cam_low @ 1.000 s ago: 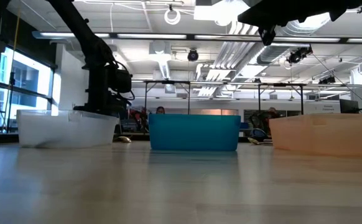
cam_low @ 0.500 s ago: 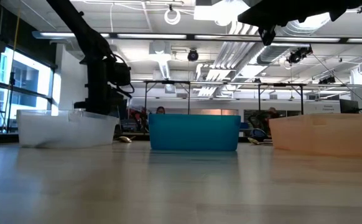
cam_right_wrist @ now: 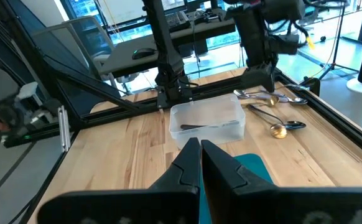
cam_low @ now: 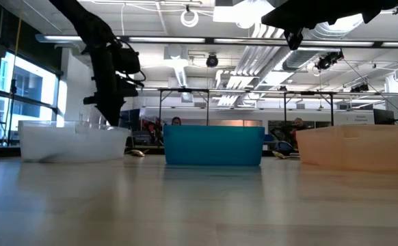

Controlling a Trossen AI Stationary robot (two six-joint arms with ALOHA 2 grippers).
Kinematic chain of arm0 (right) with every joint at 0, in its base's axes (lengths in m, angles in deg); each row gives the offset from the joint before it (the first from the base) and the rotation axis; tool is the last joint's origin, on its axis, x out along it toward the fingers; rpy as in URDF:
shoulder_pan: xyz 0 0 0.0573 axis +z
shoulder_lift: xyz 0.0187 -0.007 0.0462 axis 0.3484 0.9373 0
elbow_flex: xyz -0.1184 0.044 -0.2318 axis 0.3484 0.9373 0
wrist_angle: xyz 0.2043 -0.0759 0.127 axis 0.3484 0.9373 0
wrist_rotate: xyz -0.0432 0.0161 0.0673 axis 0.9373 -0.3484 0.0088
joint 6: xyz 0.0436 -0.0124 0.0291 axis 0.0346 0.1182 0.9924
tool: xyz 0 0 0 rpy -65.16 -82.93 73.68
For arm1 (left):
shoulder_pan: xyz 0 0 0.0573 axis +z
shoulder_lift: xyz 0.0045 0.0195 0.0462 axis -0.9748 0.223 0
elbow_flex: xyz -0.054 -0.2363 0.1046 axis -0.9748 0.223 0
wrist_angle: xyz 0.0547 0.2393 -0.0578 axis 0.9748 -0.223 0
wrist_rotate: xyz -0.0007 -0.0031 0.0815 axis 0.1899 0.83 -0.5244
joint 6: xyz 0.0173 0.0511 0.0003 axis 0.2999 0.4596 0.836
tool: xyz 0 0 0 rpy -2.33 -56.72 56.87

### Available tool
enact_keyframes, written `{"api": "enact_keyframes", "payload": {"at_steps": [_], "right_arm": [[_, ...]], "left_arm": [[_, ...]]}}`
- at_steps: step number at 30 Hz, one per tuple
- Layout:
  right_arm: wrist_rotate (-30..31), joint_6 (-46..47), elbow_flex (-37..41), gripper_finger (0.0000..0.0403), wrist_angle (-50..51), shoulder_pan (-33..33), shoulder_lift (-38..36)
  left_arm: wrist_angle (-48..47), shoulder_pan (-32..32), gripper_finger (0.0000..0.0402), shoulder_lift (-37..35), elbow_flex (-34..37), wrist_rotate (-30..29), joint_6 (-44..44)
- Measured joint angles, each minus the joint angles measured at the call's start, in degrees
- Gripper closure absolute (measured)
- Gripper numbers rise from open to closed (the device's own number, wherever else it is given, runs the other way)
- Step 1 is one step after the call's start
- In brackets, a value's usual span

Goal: Sort silverware by color (type)
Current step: Put the black spoon into the transparent bin

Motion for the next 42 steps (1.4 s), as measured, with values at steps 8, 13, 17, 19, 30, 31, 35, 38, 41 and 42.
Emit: {"api": "enact_keyframes", "payload": {"at_steps": [8, 13, 17, 19, 30, 31, 35, 38, 41, 42], "right_arm": [[0.0, 0.1, 0.0, 0.0403, 0.0, 0.0, 0.0], [0.0, 0.0, 0.0, 0.0403, 0.0, 0.0, 0.0], [0.0, 0.0, 0.0, 0.0403, 0.0, 0.0, 0.0], [0.0, 0.0, 0.0, 0.0403, 0.0, 0.0, 0.0], [0.0, 0.0, 0.0, 0.0403, 0.0, 0.0, 0.0], [0.0, 0.0, 0.0, 0.0403, 0.0, 0.0, 0.0], [-0.3, 0.0, 0.0, 0.0403, 0.0, 0.0, 0.0], [-1.0, 0.2, 0.0, 0.0403, -1.3, 0.0, 0.0], [-3.1, 0.4, 0.0, 0.0403, -5.4, 0.0, 0.0], [-3.7, 0.4, 0.0, 0.0403, -7.2, 0.0, 0.0]], "left_arm": [[0.1, -0.1, 0.0402, -4.9, 0.0, 2.7, 0.0], [2.6, -0.8, 0.0401, -9.2, 0.0, 2.9, 0.7], [8.3, -1.8, 0.0401, -14.0, 0.0, 6.6, 1.0], [12.0, -2.6, 0.0401, -16.6, 0.0, 9.4, 1.0], [29.5, -14.4, 0.0401, -30.7, 2.2, 16.4, -1.9], [31.9, -15.8, 0.0401, -32.1, 3.6, 16.4, -2.8], [43.1, -21.4, 0.0401, -37.4, 11.2, 16.1, -6.9], [51.2, -25.5, 0.0401, -40.7, 17.2, 15.0, -8.3], [57.0, -29.7, 0.0401, -43.1, 21.8, 13.9, -8.6], [57.8, -31.0, 0.0401, -43.8, 22.9, 13.8, -8.6]]}}
